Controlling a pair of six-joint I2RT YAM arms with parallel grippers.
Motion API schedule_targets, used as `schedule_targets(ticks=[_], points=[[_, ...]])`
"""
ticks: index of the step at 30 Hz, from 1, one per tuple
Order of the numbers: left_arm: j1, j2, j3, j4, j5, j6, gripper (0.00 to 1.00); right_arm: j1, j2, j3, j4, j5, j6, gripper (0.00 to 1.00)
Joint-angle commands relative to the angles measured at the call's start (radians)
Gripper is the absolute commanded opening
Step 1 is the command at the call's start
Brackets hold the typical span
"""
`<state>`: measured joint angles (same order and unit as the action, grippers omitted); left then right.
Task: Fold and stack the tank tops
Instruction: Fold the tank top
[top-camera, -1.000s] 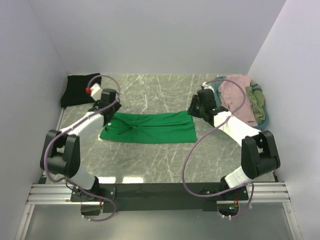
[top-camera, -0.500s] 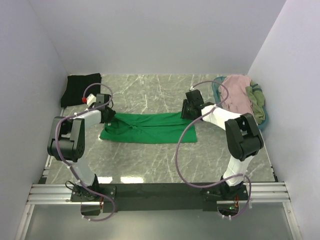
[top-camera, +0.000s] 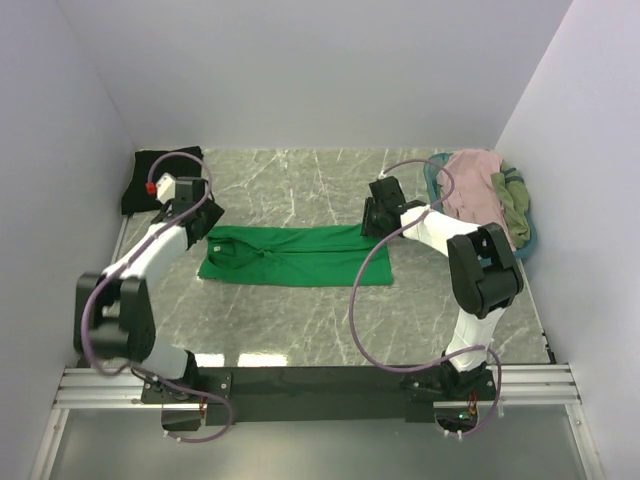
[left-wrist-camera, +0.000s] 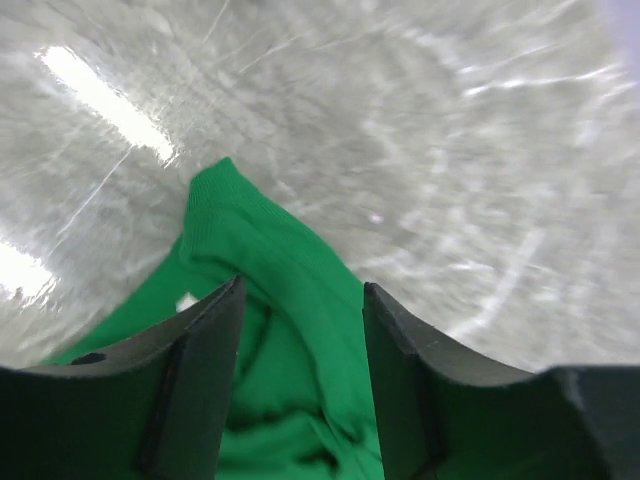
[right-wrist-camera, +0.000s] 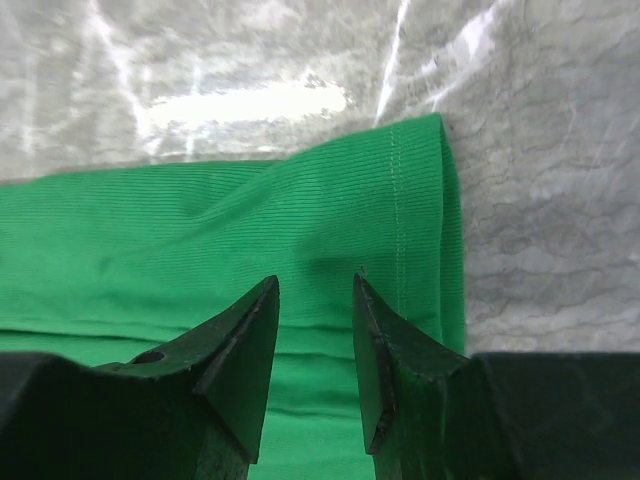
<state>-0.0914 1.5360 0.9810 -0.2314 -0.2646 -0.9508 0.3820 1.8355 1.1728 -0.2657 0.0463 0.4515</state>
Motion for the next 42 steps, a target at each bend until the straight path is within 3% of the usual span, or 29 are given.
schedule_targets(ticks=[1,4,8,20,32,42], points=[[-0.024,-0.149,-0.04,-0.123,-0.076,-0.067,0.54,0.005,-0.084,0.05,-0.003,0.017,-0.019,0.43],[-0.062,-0.246,-0.129,-0.227,-0.127,-0.205,0.51,0.003,-0.091,0.064,-0.001,0.012,-0.046,0.43],[-0.07,-0.312,-0.229,-0.16,-0.087,-0.284,0.44,0.005,-0.07,0.09,-0.001,0.0,-0.077,0.43],[-0.091,-0.162,-0.263,-0.146,-0.09,-0.45,0.39,0.006,0.047,0.16,-0.061,-0.043,-0.189,0.42],[-0.07,0.041,-0.15,-0.212,-0.186,-0.47,0.39,0.011,0.165,0.194,-0.128,0.047,-0.119,0.42],[-0.062,0.286,0.194,-0.316,-0.266,-0.249,0.36,0.011,0.055,0.01,-0.069,0.061,0.051,0.42]])
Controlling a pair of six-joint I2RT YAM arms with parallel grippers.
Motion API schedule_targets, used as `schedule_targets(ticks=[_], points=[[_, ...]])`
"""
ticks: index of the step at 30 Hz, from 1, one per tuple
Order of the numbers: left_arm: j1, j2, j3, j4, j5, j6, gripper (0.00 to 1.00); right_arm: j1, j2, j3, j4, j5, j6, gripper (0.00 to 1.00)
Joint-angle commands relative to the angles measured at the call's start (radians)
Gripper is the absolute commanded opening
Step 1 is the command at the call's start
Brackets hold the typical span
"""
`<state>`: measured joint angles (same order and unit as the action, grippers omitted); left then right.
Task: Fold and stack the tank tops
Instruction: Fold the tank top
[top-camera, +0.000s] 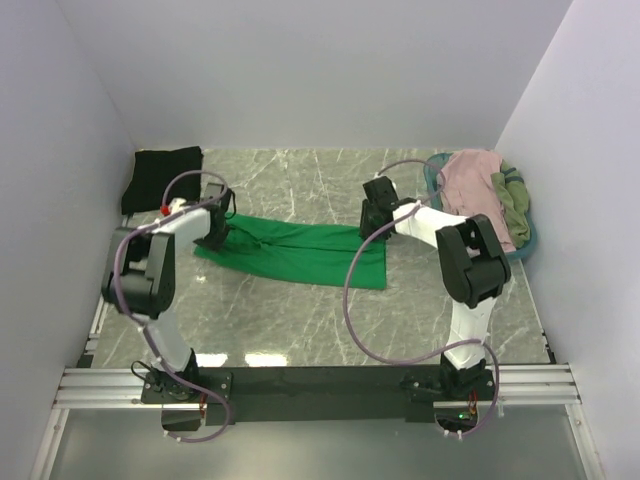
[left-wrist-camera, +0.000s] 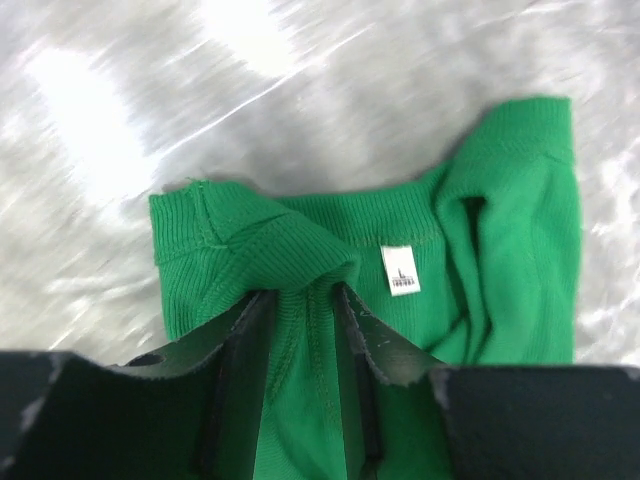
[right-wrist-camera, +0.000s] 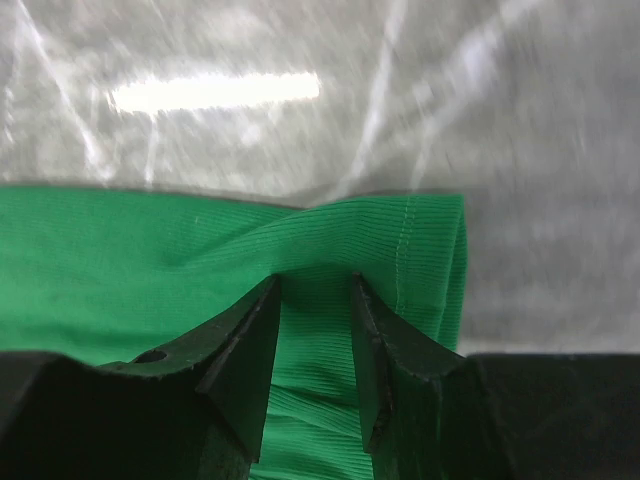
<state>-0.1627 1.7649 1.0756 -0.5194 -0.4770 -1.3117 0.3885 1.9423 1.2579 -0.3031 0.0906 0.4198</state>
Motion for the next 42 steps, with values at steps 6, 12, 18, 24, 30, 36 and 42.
schedule_targets(ticks=[6,12,18,24,30,36,42], points=[[0.012,0.226,0.32,-0.041,-0.058,0.265,0.35,0.024,-0.227,-0.375,0.154,-0.086,0.275,0.43],[0.008,0.353,0.518,0.059,0.079,0.512,0.38,0.144,-0.376,-0.569,0.302,-0.092,0.468,0.43],[-0.012,0.496,0.733,0.052,0.156,0.659,0.41,0.354,-0.437,-0.684,0.433,-0.023,0.695,0.43],[-0.031,0.593,0.895,0.055,0.198,0.73,0.42,0.522,-0.419,-0.684,0.486,0.076,0.928,0.46],[-0.066,0.688,1.027,0.065,0.235,0.805,0.43,0.592,-0.31,-0.571,0.486,0.077,1.039,0.48],[-0.07,0.72,1.07,0.116,0.275,0.822,0.46,0.624,-0.204,-0.483,0.527,0.041,1.093,0.48],[-0.06,0.687,1.089,0.168,0.285,0.829,0.59,0.621,-0.243,-0.476,0.53,0.061,0.989,0.49]])
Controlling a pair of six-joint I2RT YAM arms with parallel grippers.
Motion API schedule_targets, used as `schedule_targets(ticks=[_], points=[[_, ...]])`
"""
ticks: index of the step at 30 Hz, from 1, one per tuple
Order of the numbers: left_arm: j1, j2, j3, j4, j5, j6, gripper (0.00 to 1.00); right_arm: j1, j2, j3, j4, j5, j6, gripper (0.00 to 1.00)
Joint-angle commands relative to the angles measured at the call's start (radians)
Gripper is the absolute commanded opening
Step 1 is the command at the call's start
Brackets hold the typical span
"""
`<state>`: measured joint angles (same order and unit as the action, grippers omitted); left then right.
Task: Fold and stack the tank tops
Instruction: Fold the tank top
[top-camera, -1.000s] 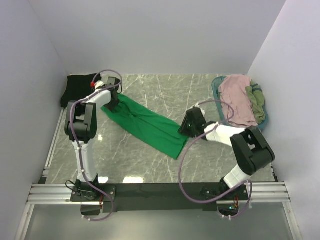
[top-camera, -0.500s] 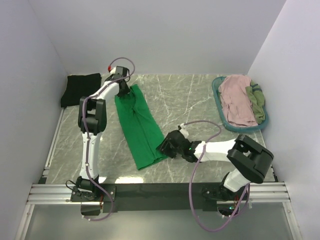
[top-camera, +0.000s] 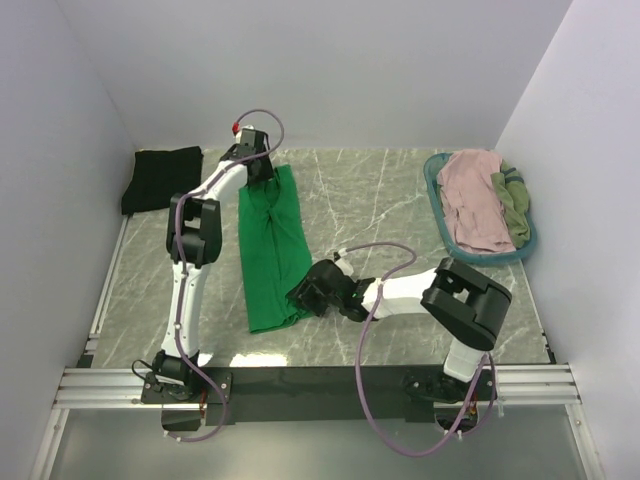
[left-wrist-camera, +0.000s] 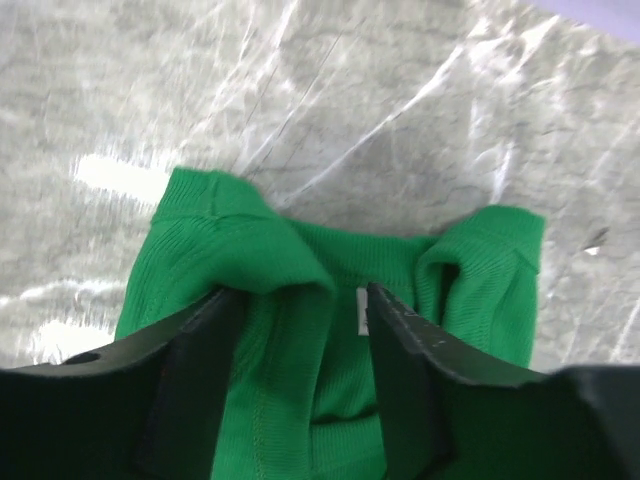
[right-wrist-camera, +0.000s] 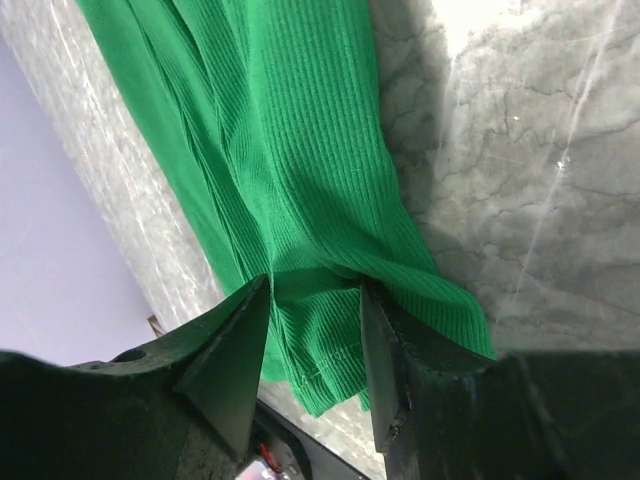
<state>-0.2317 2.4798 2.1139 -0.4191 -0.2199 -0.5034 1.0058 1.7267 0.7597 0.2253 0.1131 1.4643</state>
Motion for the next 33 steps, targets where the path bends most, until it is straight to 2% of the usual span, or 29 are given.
schedule_targets(ticks=[1,7,11,12,14,15,16,17,18,21,24,25,27,29,32,33], points=[[0.014,-0.039,0.058,0.084,0.034,0.016,0.61,0.004,-0.053,0.03,-0.03,0.046,-0.076,0.5],[0.038,-0.13,0.207,0.045,0.031,0.014,0.67,-0.007,-0.179,0.069,-0.153,0.097,-0.281,0.56],[0.046,-0.261,0.161,-0.099,-0.043,-0.07,0.68,-0.012,-0.28,0.075,-0.239,0.143,-0.383,0.59],[0.046,-0.348,0.115,-0.115,-0.052,-0.099,0.67,-0.016,-0.298,0.072,-0.254,0.151,-0.419,0.6],[0.046,-0.468,-0.14,-0.127,-0.077,-0.205,0.65,-0.022,-0.328,0.072,-0.32,0.163,-0.452,0.61],[0.045,-0.604,-0.246,-0.101,-0.064,-0.24,0.64,-0.029,-0.331,0.069,-0.334,0.154,-0.482,0.61],[0.042,-0.677,-0.486,-0.03,-0.046,-0.25,0.64,-0.036,-0.335,0.063,-0.358,0.14,-0.492,0.61],[0.04,-0.741,-0.593,0.023,-0.033,-0.257,0.65,-0.039,-0.34,0.04,-0.35,0.135,-0.518,0.61],[0.038,-0.827,-0.733,0.09,-0.012,-0.251,0.72,-0.042,-0.339,0.027,-0.342,0.128,-0.525,0.61],[0.051,-0.842,-0.793,0.129,-0.016,-0.201,0.73,-0.053,-0.311,0.003,-0.311,0.079,-0.556,0.61],[0.058,-0.739,-0.679,0.106,-0.015,-0.141,0.72,-0.056,-0.26,0.027,-0.311,0.036,-0.581,0.59],[0.058,-0.708,-0.581,0.041,-0.018,-0.136,0.72,-0.058,-0.248,0.029,-0.297,0.033,-0.584,0.59],[0.06,-0.661,-0.488,-0.016,-0.029,-0.158,0.71,-0.058,-0.237,0.035,-0.297,0.055,-0.596,0.59],[0.058,-0.677,-0.52,-0.058,-0.041,-0.229,0.7,-0.064,-0.205,0.05,-0.31,0.057,-0.607,0.59],[0.058,-0.784,-0.705,-0.071,-0.09,-0.341,0.69,-0.078,-0.164,0.047,-0.302,0.043,-0.611,0.59],[0.06,-0.867,-0.835,-0.064,-0.099,-0.365,0.69,-0.079,-0.158,0.044,-0.296,0.028,-0.611,0.59]])
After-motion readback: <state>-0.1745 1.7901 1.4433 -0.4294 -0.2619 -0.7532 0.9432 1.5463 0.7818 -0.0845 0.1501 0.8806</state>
